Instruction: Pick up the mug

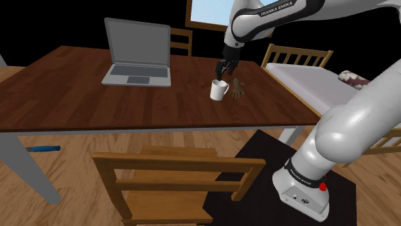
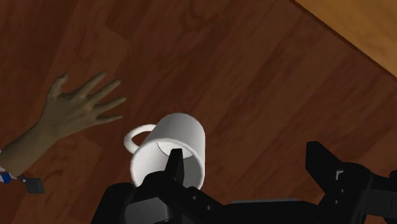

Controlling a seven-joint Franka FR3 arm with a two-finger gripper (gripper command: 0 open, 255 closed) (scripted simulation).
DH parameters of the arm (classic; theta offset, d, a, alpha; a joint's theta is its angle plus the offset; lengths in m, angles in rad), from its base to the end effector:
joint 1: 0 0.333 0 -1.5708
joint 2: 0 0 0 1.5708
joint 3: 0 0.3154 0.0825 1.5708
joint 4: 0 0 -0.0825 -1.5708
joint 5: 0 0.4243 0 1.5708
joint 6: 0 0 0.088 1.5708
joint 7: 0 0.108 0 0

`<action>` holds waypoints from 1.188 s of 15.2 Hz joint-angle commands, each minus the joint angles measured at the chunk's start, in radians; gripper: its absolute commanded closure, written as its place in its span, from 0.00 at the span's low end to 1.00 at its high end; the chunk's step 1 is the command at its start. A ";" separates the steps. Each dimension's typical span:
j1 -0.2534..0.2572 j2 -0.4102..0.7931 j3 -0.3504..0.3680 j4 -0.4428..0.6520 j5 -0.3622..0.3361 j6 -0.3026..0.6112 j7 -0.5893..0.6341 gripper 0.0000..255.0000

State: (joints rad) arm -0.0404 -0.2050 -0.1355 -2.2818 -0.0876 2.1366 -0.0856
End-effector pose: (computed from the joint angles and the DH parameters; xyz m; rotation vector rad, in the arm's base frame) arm 0.5133 -0.0961 0.4216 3.0849 -0.0671 0.0801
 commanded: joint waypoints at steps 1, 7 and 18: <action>-0.007 0.070 -0.013 0.028 0.008 0.041 -0.007 0.00; -0.029 0.296 -0.039 0.148 0.053 0.139 -0.027 0.00; -0.033 0.365 -0.037 0.118 0.066 0.238 -0.032 1.00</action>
State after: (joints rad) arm -0.0727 0.1577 -0.1720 -2.1640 -0.0220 2.3724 -0.1168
